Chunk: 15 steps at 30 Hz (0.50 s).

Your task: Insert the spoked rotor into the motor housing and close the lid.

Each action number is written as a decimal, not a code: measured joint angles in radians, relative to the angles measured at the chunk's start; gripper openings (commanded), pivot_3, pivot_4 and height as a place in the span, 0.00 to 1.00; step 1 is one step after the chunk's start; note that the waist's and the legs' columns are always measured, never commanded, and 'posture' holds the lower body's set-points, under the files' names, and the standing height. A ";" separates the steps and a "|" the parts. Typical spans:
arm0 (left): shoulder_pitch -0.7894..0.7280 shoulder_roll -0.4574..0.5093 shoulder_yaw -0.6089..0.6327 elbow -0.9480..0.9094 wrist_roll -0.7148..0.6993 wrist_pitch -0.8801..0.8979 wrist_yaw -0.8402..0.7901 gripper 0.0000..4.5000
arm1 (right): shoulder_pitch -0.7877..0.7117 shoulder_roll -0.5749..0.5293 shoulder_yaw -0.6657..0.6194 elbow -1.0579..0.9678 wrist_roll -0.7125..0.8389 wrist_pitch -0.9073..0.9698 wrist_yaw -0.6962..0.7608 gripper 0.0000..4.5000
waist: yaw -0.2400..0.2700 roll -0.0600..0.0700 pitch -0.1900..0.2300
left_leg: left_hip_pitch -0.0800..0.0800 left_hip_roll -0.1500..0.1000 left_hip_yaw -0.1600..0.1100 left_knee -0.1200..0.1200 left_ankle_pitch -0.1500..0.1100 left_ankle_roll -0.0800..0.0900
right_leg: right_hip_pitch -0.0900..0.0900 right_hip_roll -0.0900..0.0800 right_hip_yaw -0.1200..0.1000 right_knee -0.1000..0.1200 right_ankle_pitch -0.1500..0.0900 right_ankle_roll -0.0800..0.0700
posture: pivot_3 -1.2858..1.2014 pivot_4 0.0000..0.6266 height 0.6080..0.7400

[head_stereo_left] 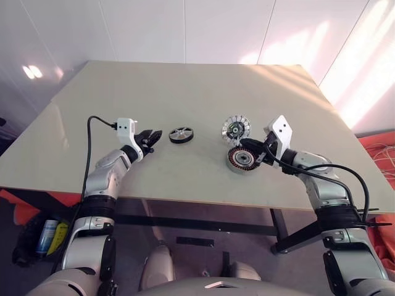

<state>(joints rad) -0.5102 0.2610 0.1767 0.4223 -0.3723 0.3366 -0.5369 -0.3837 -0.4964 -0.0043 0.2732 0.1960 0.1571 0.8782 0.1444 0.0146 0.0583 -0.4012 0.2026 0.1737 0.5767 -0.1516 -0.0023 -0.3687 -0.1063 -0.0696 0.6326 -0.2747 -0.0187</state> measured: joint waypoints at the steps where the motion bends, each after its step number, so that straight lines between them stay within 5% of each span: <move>1: 0.000 0.000 0.000 0.000 0.000 0.000 0.000 0.51 | 0.009 0.009 0.006 0.013 -0.002 0.000 0.000 0.00 | 0.000 0.000 0.000 | 0.000 0.000 0.000 0.000 0.000 0.000 | 0.000 0.000 0.000 0.000 0.000 0.000 | 0.52 0.00 1.00; 15: 0.000 0.004 0.014 -0.002 0.000 0.000 0.001 0.51 | -0.004 0.021 0.025 0.110 -0.038 -0.058 -0.034 0.00 | -0.005 -0.001 0.000 | 0.006 0.000 0.000 0.000 0.000 0.000 | 0.005 0.000 0.001 0.000 0.000 0.000 | 0.52 0.00 1.00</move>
<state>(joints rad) -0.5101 0.2655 0.1904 0.4203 -0.3720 0.3362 -0.5363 -0.3881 -0.4753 0.0211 0.3830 0.1584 0.0992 0.8438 0.1394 0.0136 0.0580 -0.3955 0.2022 0.1737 0.5763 -0.1516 -0.0026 -0.3640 -0.1065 -0.0689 0.6324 -0.2748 -0.0186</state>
